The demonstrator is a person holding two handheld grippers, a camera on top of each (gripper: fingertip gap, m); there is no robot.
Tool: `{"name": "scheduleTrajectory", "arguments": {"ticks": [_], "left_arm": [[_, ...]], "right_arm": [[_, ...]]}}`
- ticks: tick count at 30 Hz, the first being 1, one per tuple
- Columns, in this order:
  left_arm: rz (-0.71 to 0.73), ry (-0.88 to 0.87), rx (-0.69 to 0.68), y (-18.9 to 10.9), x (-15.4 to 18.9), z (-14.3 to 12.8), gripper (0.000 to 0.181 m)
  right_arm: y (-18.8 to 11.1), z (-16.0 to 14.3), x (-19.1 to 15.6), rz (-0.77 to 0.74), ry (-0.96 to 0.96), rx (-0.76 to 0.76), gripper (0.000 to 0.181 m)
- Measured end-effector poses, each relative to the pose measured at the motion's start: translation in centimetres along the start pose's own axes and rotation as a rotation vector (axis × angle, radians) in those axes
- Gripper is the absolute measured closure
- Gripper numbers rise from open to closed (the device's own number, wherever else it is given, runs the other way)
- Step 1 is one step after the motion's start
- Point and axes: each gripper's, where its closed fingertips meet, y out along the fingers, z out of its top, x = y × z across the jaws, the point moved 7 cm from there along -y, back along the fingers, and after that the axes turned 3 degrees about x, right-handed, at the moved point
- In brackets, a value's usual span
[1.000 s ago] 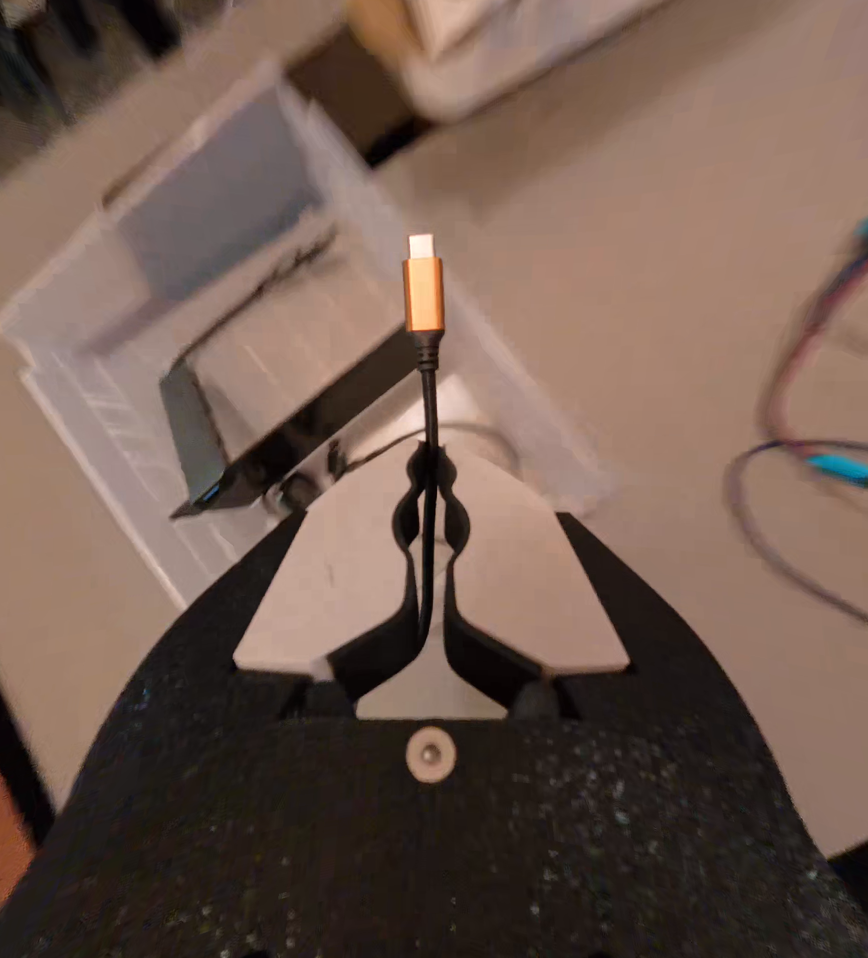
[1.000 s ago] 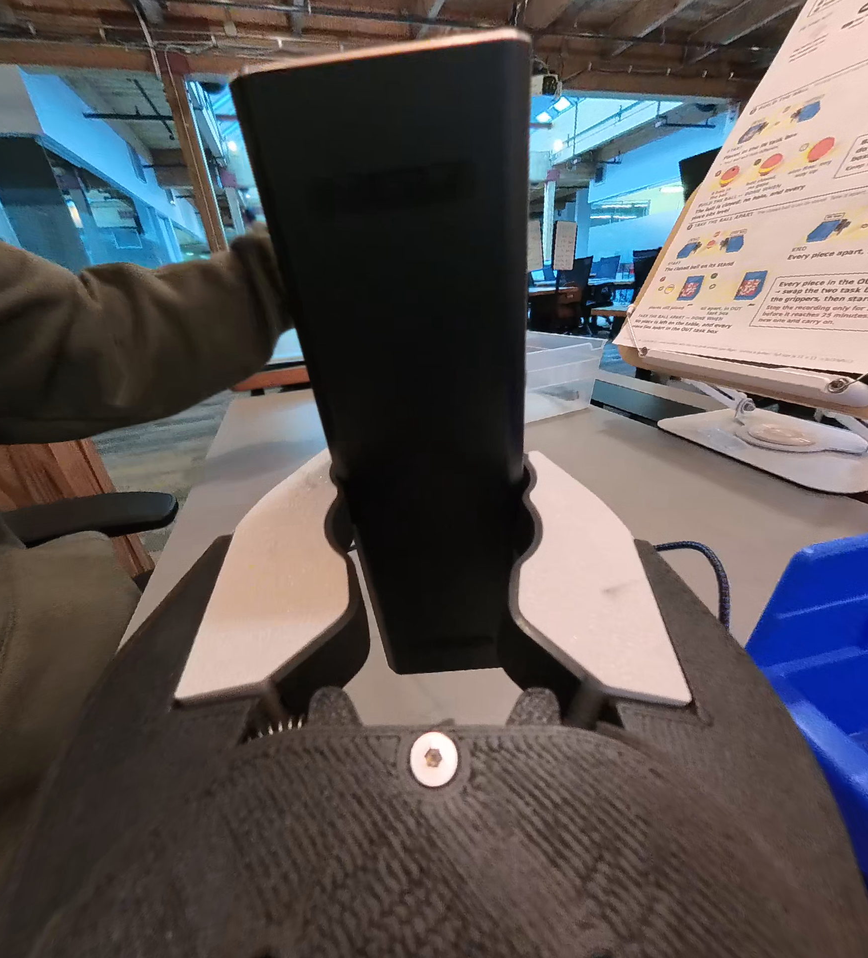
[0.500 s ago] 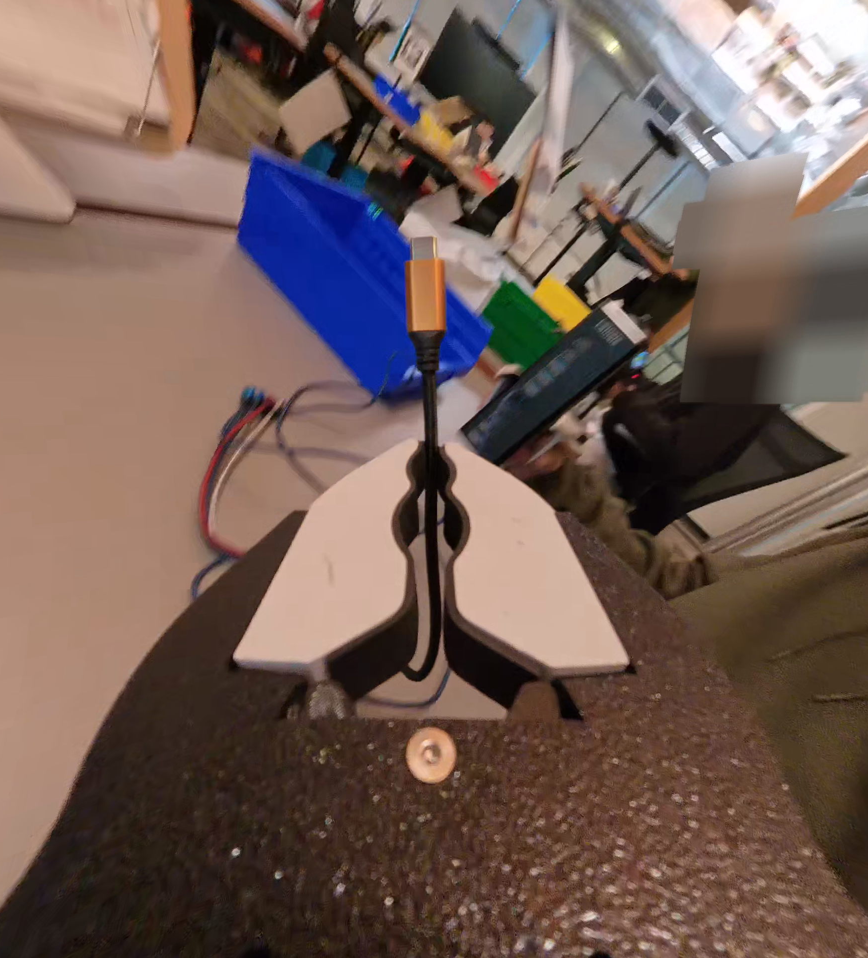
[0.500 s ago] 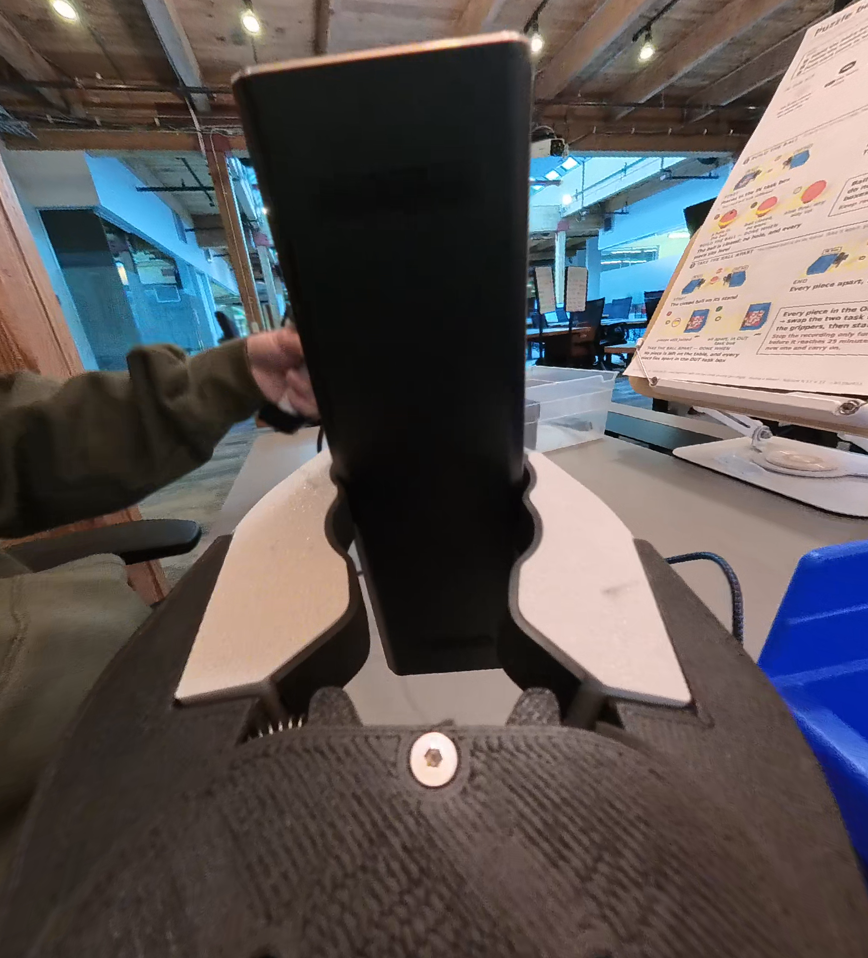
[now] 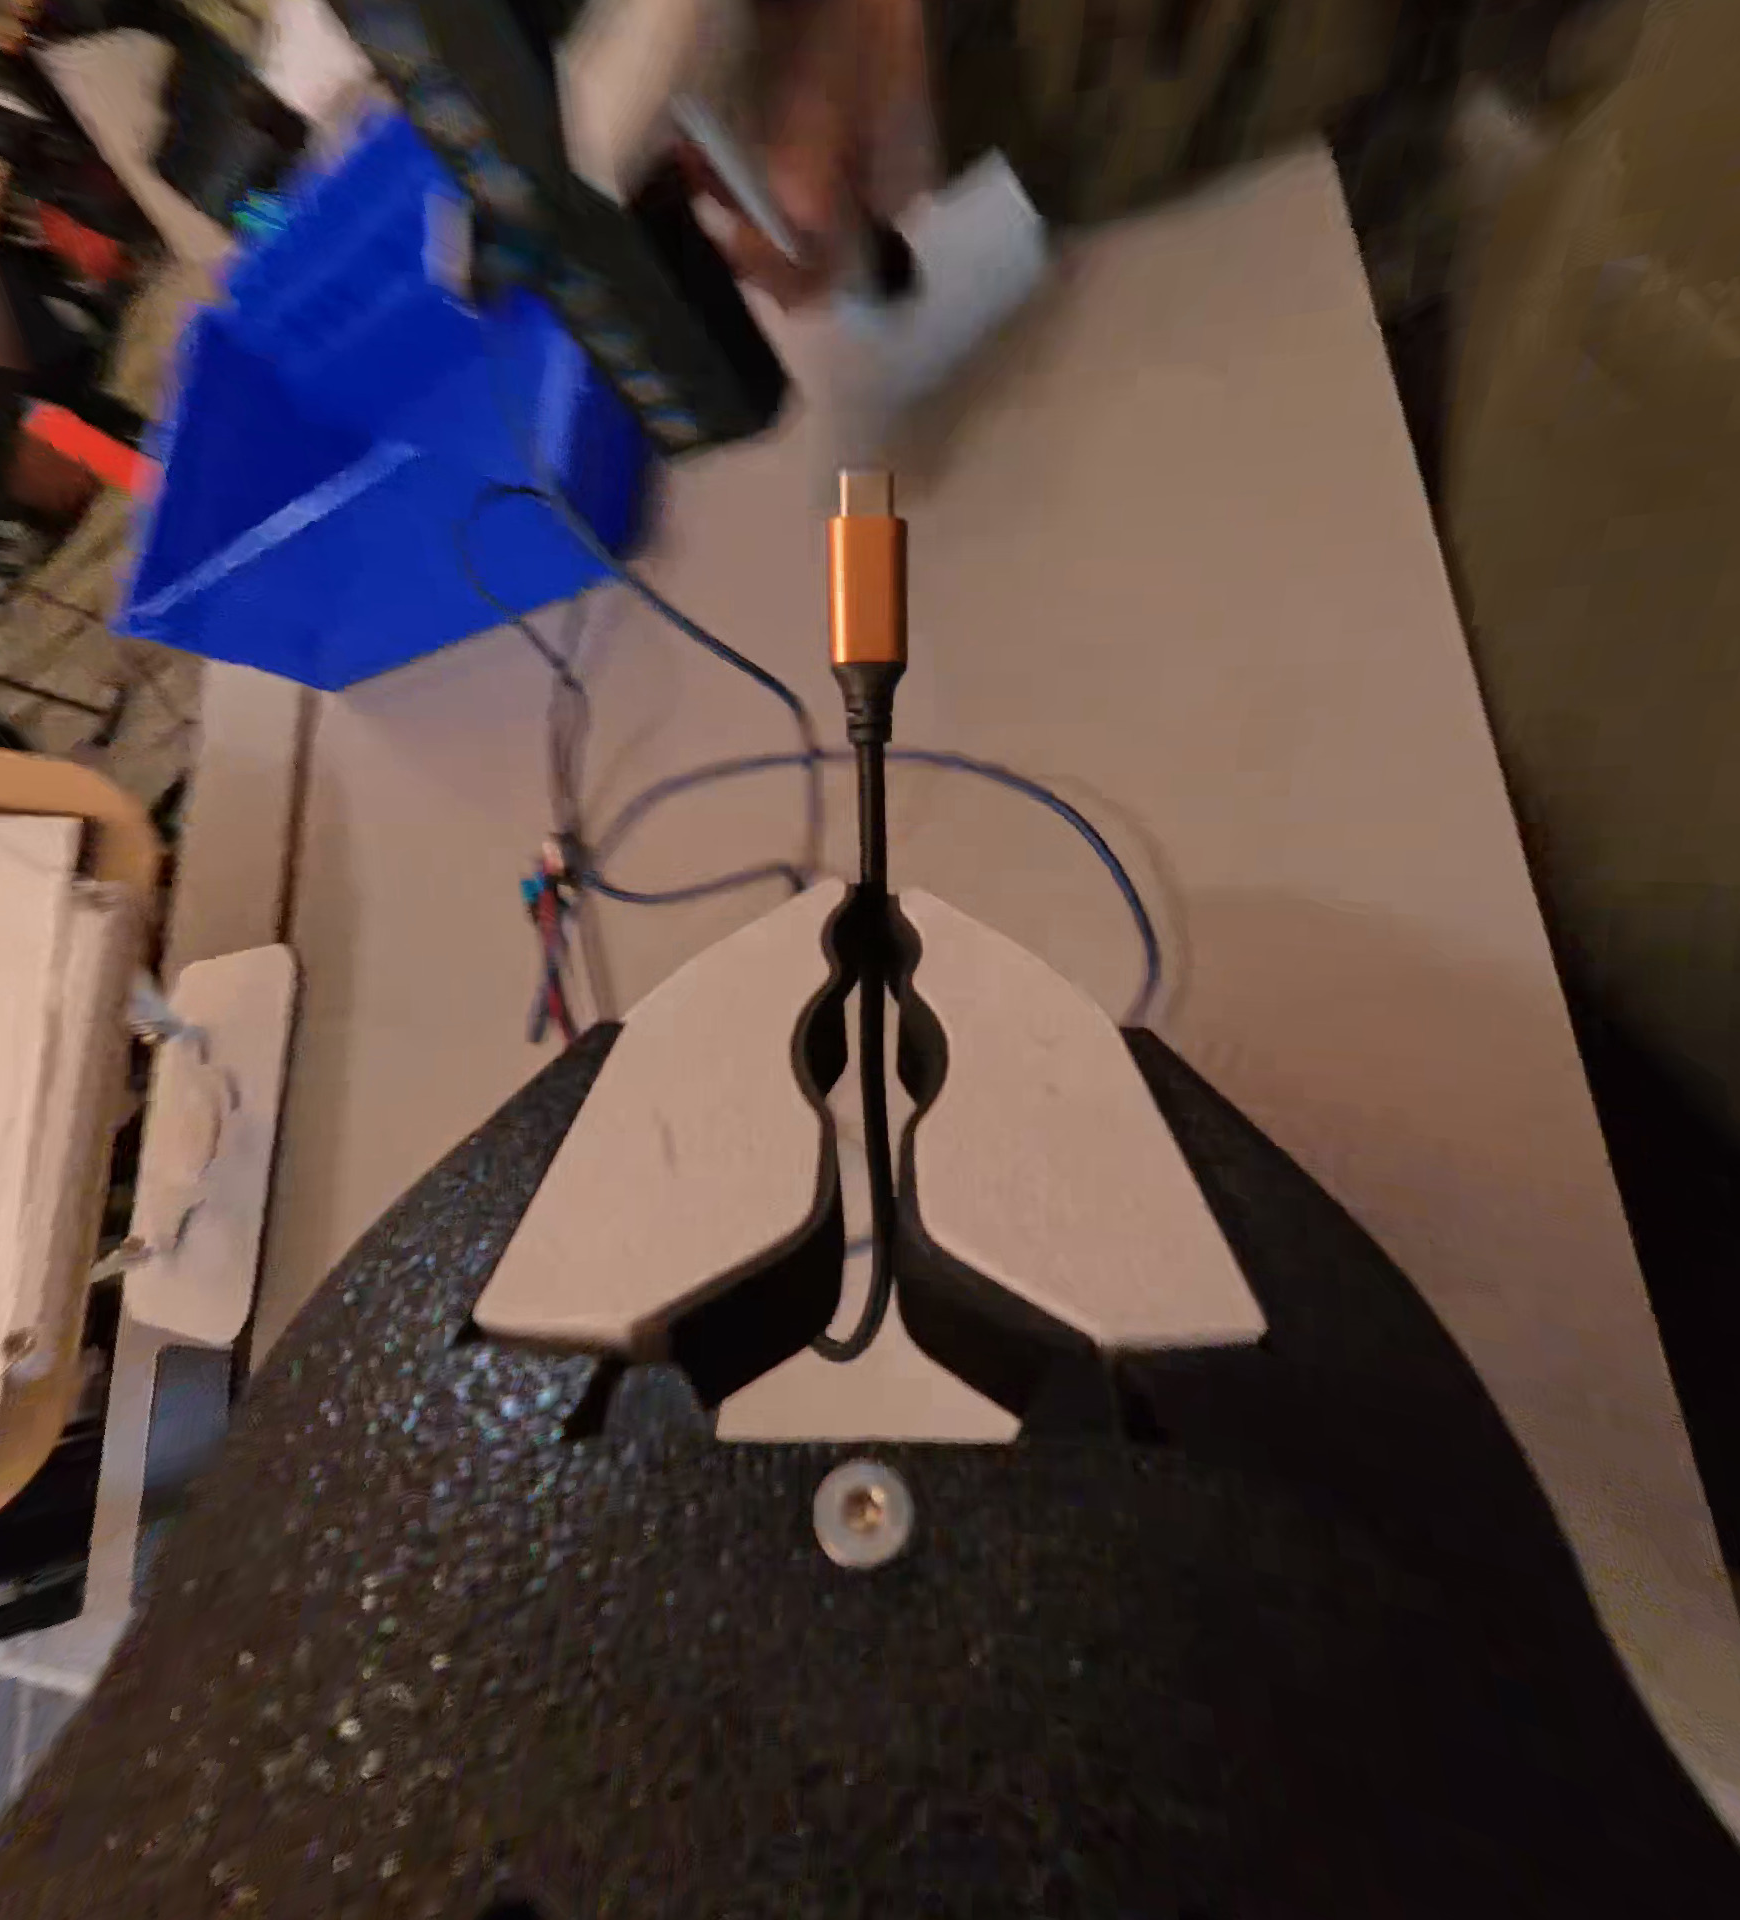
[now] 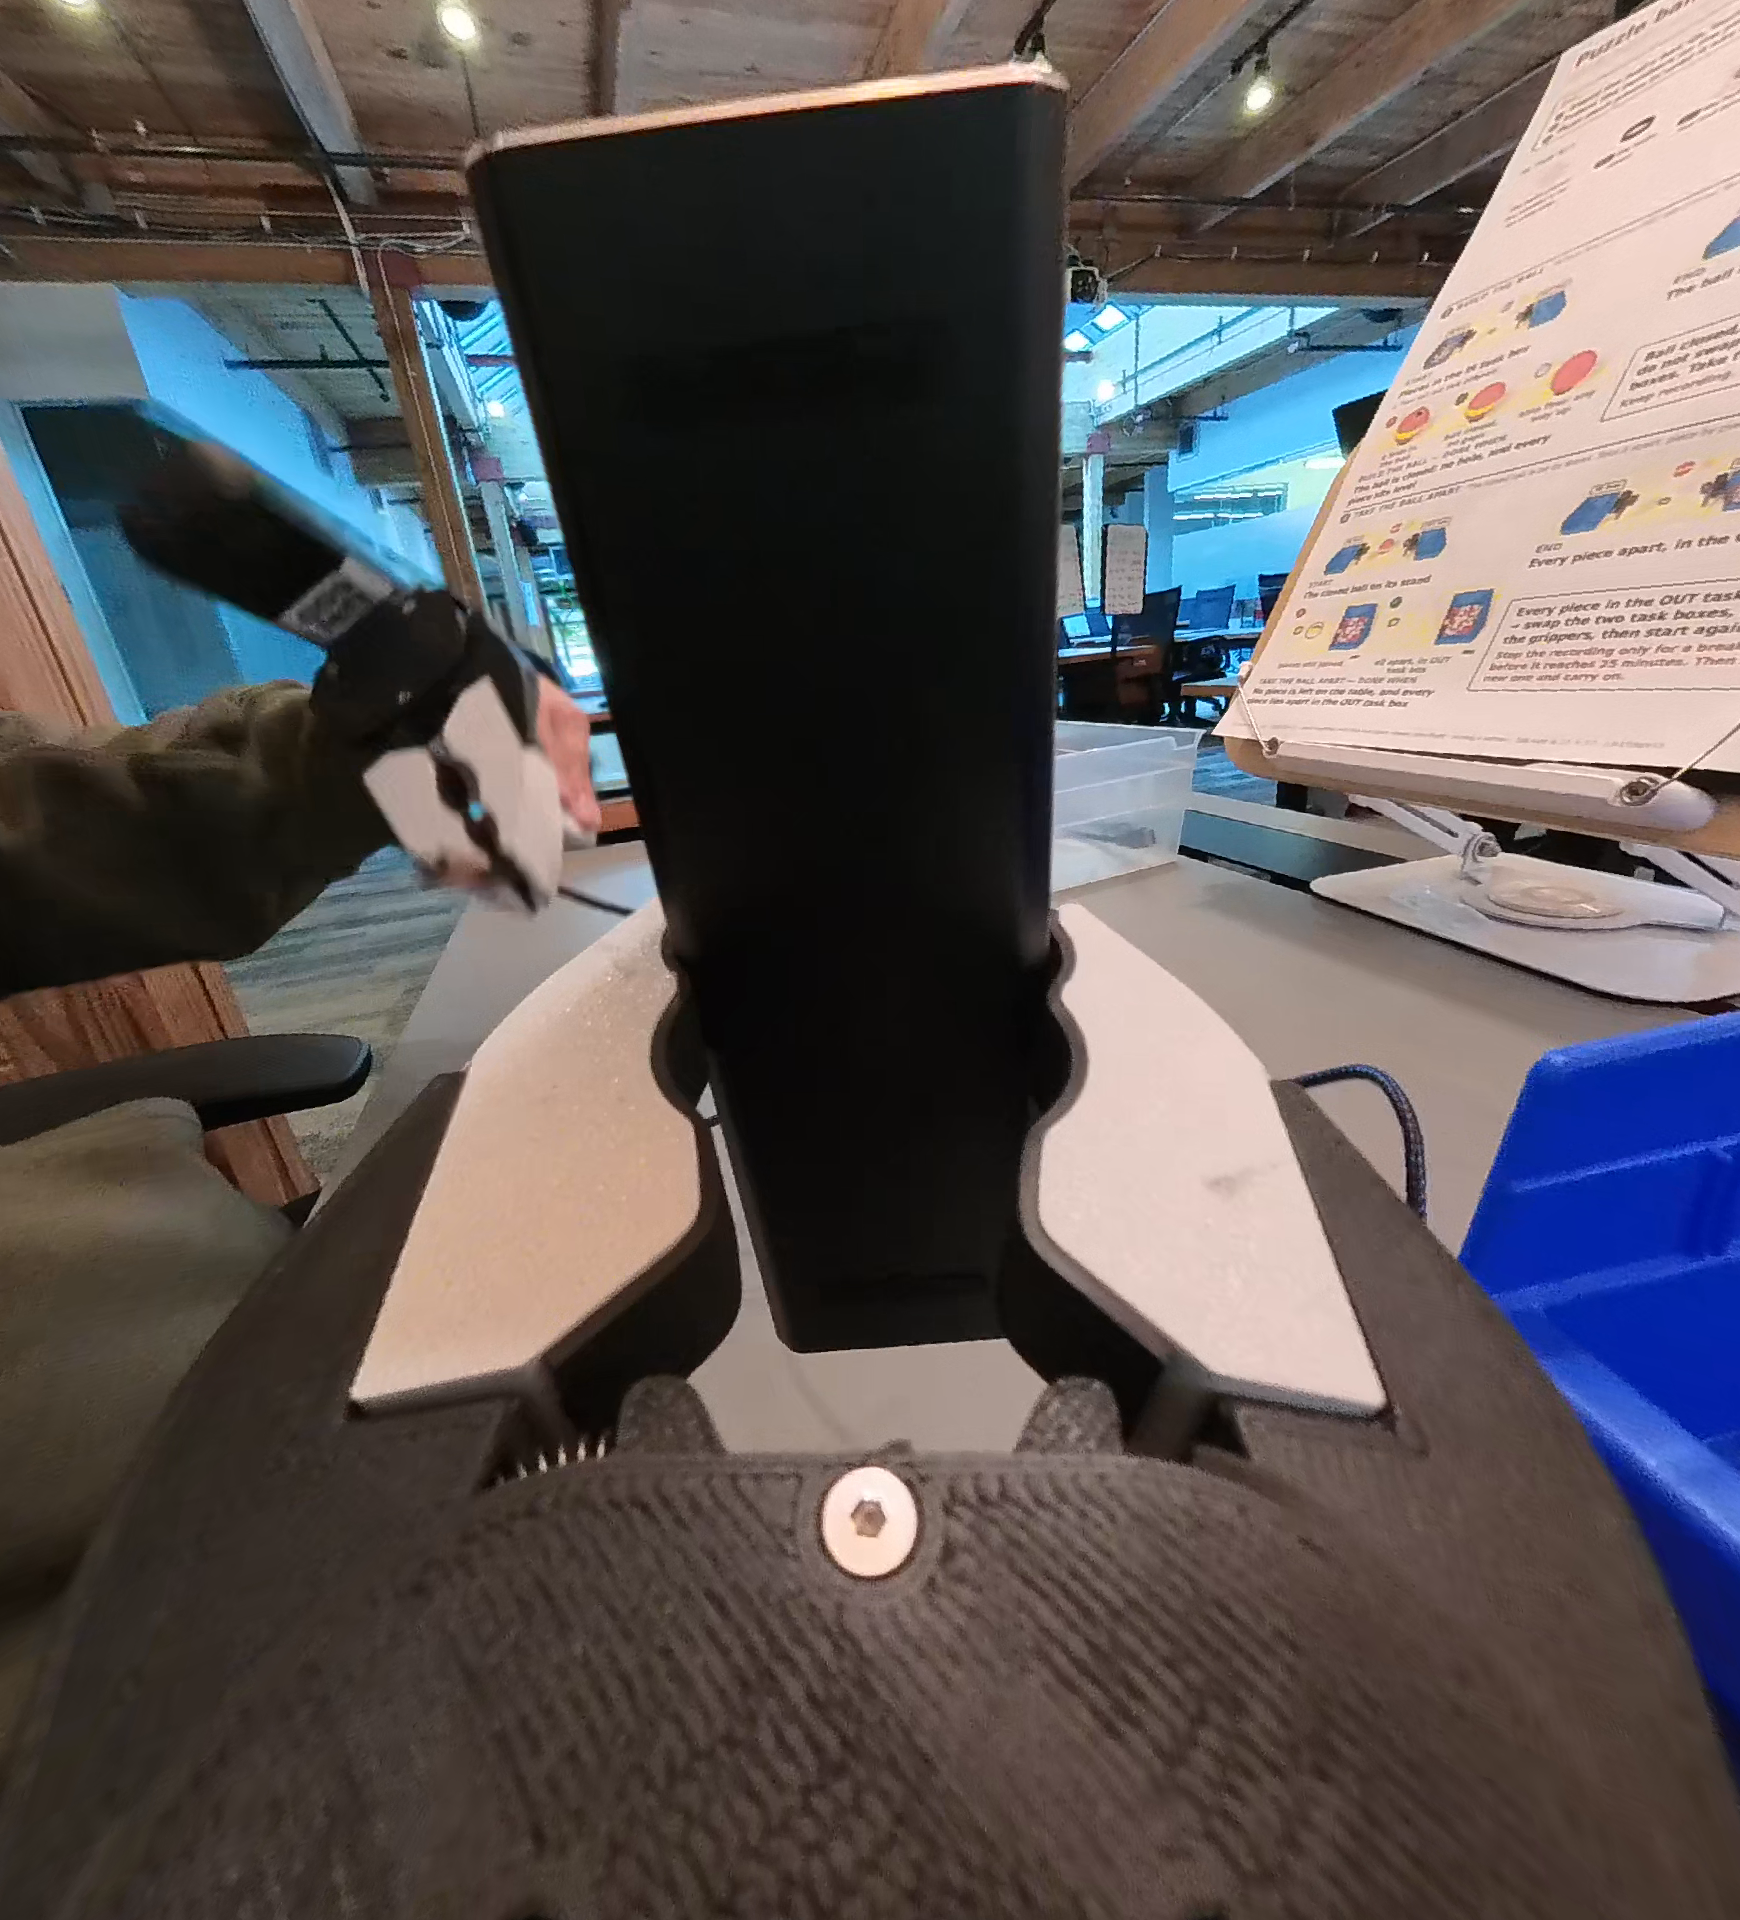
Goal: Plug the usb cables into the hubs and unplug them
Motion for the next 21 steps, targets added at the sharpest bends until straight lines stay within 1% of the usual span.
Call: {"name": "scheduleTrajectory", "arguments": {"ticks": [2,3,6,7,9,11,13,14,15,16,17,20,21], "left_arm": [[-0.086,0.098,-0.155,0.8,2.2,-1.9,0.179],[-0.126,0.136,-0.209,1.1,3.1,-2.8,0.179],[-0.196,0.135,-0.285,1.4,4.8,-4.4,0.175],[-0.202,0.114,-0.323,1.3,4.9,-5.1,0.165],[-0.237,0.009,-0.373,0.8,5.0,-6.3,0.155],[-0.296,-0.214,-0.301,0.1,4.7,-6.0,0.146],[-0.352,-0.480,-0.112,-0.5,3.5,-4.6,0.136],[-0.316,-0.578,-0.026,-0.6,2.2,-4.0,0.132],[-0.223,-0.650,0.022,-0.4,0.4,-3.9,0.127],[-0.121,-0.694,0.015,0.0,-1.3,-4.5,0.133],[-0.057,-0.697,-0.029,0.5,-2.7,-5.2,0.138],[-0.035,-0.566,-0.163,2.7,-5.2,-7.0,0.143],[-0.067,-0.546,-0.191,3.5,-5.7,-7.6,0.147]], "right_arm": [[-0.2,-0.3,-0.2,0.002,0.007,-0.010,0.119],[-0.3,-0.6,-0.4,0.003,0.004,-0.021,0.119],[-0.3,-1.1,-0.1,-0.011,0.004,-0.052,0.120],[-0.2,-1.1,0.0,-0.014,0.001,-0.053,0.120],[0.0,-1.0,-0.1,-0.009,-0.002,-0.051,0.120],[0.1,-1.0,-0.2,-0.008,-0.007,-0.056,0.120],[0.1,-1.2,-0.4,0.003,-0.008,-0.070,0.119],[0.2,-1.3,-0.3,0.004,-0.008,-0.075,0.119],[0.2,-1.4,-0.3,0.008,-0.004,-0.077,0.119],[0.4,-1.5,-0.4,0.017,0.001,-0.077,0.119],[0.5,-1.5,-0.5,0.026,0.003,-0.079,0.119],[0.8,-1.7,-0.9,0.058,-0.002,-0.100,0.119],[0.8,-1.8,-1.0,0.071,-0.007,-0.104,0.119]]}}
